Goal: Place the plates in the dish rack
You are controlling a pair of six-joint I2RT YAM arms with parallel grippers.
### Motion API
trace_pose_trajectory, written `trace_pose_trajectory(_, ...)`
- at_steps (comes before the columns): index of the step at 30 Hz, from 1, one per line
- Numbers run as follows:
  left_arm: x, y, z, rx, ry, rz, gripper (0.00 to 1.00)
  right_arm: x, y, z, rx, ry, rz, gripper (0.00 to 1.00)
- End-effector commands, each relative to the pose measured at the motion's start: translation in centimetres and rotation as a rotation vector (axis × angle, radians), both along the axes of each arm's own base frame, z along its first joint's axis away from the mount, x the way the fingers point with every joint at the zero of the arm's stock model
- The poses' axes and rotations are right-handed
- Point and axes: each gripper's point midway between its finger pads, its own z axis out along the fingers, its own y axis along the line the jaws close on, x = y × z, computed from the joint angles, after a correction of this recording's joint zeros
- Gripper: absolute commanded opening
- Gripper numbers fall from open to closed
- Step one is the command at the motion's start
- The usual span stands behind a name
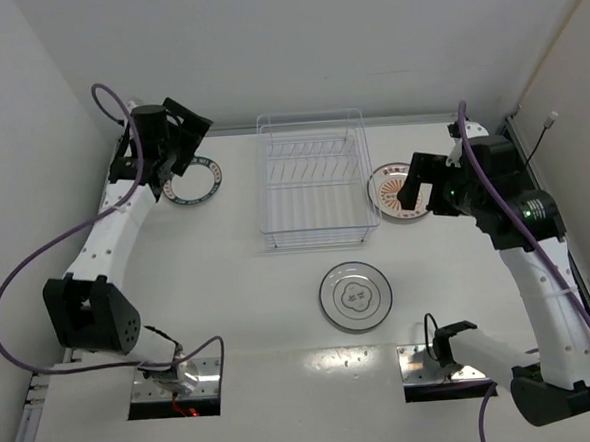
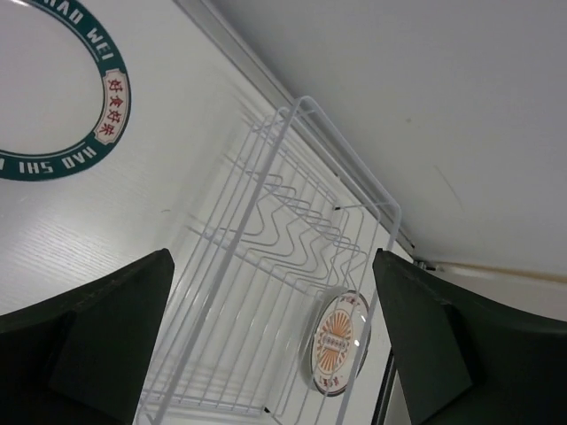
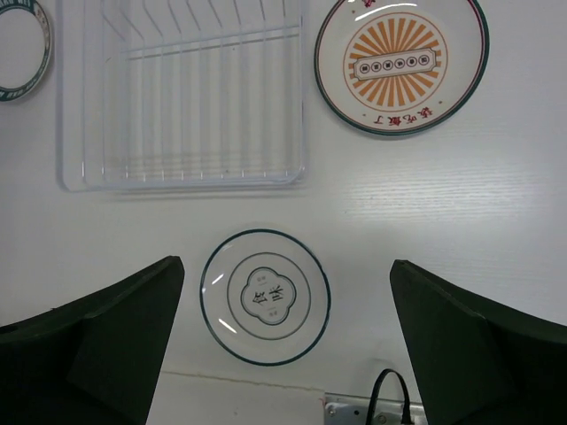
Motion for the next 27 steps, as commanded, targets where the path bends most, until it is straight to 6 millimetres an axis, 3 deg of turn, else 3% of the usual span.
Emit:
trace_pose_trajectory(1, -2.3, 0.3, 2.8, 0.046, -0.032, -0.011, 0.94, 0.6, -0.8, -0.3, -0.039, -0.02, -0.023, 1.0)
trace_pose_trajectory(5, -5.0, 0.8, 5.3, 0.149, -0.077, -0.047, 1.0, 1.2, -0.9, -2.0, 0.001, 0.019, -0.098, 1.0)
trace_pose_trajectory(7, -6.7, 0.5, 5.9, 0.231, -0.083, -0.095, 1.0, 1.8, -3.2, -3.1, -0.054, 0.055, -0.242, 1.0)
trace_pose_trajectory(10, -8.5, 1.4, 4.8, 0.33, -0.033, -0.125, 1.0, 3.2, -5.1, -2.3, -0.06, 0.002, -0.338, 1.0)
trace_pose_trajectory(13, -10.2, 2.1, 3.9, 0.409, -0.015, -0.156, 1.0, 5.3, -6.9, -4.6, -0.042, 0.077, -0.453, 1.0)
trace_pose_trajectory(16, -11.6, 2.7, 4.3, 0.437, -0.04, -0.144, 1.0, 7.5, -7.5, -8.7, 0.048, 0.208, -0.477, 1.0)
trace_pose_trajectory(17, -11.8, 2.9, 3.8, 0.441, -0.036, -0.136, 1.0, 8.4, -6.7, -10.0, 0.126, 0.23, -0.449, 1.0)
trace_pose_trajectory(18, -12.1, 3.0, 3.7, 0.45, -0.037, -0.141, 1.0, 9.0, -7.6, -11.2, 0.179, 0.256, -0.483, 1.0)
trace_pose_trajectory(19, -12.7, 2.8, 4.2, 0.442, -0.063, -0.149, 1.0, 9.8, -7.7, -13.8, 0.219, 0.326, -0.485, 0.96)
trace_pose_trajectory(20, -13.0, 2.6, 3.5, 0.435, -0.065, -0.166, 1.0, 10.5, -6.9, -15.4, 0.305, 0.355, -0.446, 0.95)
trace_pose_trajectory(21, -13.4, 2.6, 3.3, 0.435, -0.067, -0.166, 1.0, 10.9, -8.1, -16.6, 0.352, 0.377, -0.466, 0.92)
trace_pose_trajectory(23, -14.3, 3.0, 2.9, 0.43, -0.068, -0.148, 1.0, 11.1, -7.4, -20.0, 0.471, 0.472, -0.462, 0.88)
trace_pose_trajectory(27, -15.3, 3.2, 1.7, 0.45, -0.063, -0.158, 1.0, 12.7, -8.6, -22.3, 0.498, 0.462, -0.475, 0.86)
